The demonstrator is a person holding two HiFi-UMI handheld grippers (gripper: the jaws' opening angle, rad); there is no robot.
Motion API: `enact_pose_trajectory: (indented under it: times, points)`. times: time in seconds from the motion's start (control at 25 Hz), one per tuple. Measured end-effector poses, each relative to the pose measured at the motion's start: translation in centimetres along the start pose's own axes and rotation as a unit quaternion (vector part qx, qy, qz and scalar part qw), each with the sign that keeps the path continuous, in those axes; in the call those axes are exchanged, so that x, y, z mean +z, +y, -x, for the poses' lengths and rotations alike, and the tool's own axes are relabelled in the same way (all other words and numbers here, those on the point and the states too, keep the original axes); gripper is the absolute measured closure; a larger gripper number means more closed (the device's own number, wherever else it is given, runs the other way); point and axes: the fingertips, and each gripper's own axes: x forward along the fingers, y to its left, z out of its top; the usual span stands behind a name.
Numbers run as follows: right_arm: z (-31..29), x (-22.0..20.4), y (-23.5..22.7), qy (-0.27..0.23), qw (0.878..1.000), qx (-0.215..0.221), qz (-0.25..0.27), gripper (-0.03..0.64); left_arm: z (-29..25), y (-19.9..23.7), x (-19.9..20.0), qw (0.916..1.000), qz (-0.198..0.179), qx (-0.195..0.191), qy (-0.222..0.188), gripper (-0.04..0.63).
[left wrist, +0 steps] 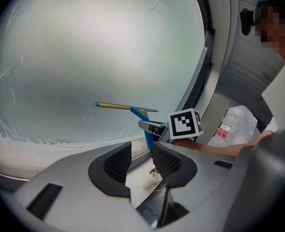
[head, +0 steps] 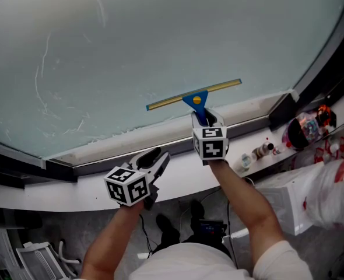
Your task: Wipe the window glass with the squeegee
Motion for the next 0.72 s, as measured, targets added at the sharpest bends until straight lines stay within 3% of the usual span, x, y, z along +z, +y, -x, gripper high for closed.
enact_pose_trajectory:
  times: [0.24, 0.72]
  points:
    - [-1.1, -3.2, -0.2, 0.023, 1.000, 0.001, -0.012, 0.469, -0.5, 0.5, -0.9, 0.9999, 0.002, 0.004, 0.013, 0.439]
    - [-2.8, -6.7, -0.7, 0.031, 0.999, -0.008, 0.023, 0.469, -1.8, 1.0, -3.7, 0.9991, 0.011, 0.008, 0.040, 0.439]
